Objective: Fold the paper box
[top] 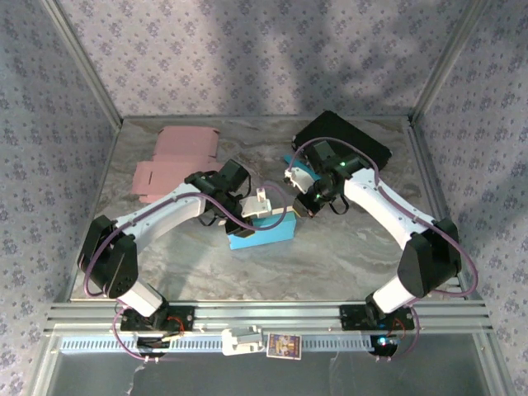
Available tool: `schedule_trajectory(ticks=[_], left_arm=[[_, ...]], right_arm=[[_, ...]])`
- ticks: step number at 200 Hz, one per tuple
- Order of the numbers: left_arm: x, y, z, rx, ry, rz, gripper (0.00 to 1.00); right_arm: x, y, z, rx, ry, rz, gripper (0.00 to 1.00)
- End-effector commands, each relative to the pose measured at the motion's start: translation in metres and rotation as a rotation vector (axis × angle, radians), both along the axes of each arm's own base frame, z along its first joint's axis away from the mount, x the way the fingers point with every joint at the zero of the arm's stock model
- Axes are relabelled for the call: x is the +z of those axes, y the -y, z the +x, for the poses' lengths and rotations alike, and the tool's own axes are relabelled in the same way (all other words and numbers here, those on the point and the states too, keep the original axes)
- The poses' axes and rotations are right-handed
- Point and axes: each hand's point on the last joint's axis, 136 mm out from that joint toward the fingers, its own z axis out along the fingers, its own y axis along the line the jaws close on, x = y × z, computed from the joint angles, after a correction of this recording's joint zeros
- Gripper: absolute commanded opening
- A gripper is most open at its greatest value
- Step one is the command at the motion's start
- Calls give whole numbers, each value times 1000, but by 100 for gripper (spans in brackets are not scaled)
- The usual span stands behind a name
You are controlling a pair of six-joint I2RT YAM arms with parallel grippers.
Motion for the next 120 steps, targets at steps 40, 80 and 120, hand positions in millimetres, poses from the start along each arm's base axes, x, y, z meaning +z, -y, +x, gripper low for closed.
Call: schedule_trajectory(ticks=[40, 80, 120], left_arm=[[-14, -12, -5, 47, -68, 82, 21], [-15, -10, -1, 85, -70, 86, 21], [-15, -8, 2, 113, -83, 87, 19]], right_arm=[[9, -1, 0, -63, -15, -8, 0], [11, -2, 1, -217, -57, 3, 0], [10, -4, 5, -359, -66, 28, 0]])
